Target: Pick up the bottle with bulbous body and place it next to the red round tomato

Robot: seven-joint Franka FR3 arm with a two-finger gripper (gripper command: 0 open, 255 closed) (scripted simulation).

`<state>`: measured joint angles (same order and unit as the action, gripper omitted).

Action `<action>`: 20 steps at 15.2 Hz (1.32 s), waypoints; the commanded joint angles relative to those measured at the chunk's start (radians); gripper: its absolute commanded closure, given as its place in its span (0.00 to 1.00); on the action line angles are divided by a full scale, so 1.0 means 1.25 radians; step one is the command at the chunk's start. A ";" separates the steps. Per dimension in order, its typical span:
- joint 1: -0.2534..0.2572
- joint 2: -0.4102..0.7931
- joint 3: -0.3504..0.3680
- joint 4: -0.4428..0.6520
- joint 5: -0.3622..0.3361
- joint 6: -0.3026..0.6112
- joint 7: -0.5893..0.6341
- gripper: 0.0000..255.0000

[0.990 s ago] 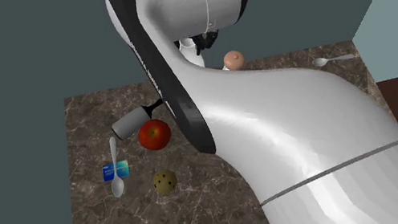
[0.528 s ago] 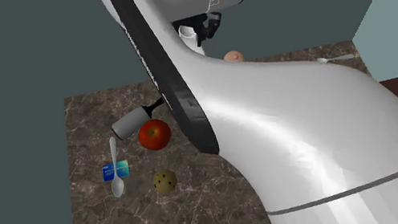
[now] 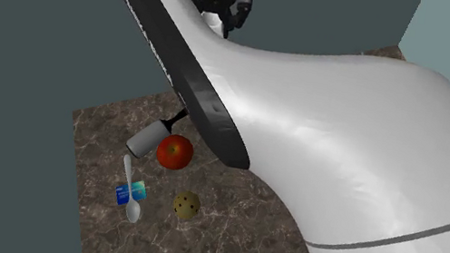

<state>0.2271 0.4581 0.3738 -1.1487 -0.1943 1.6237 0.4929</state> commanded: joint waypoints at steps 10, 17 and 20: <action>-0.065 -0.076 -0.007 -0.036 0.031 -0.033 -0.067 1.00; -0.178 -0.203 -0.042 -0.209 0.088 0.025 -0.195 1.00; -0.216 -0.241 -0.063 -0.258 0.106 0.039 -0.253 1.00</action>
<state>-0.0272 0.1682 0.3042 -1.4600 -0.0686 1.6720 0.2036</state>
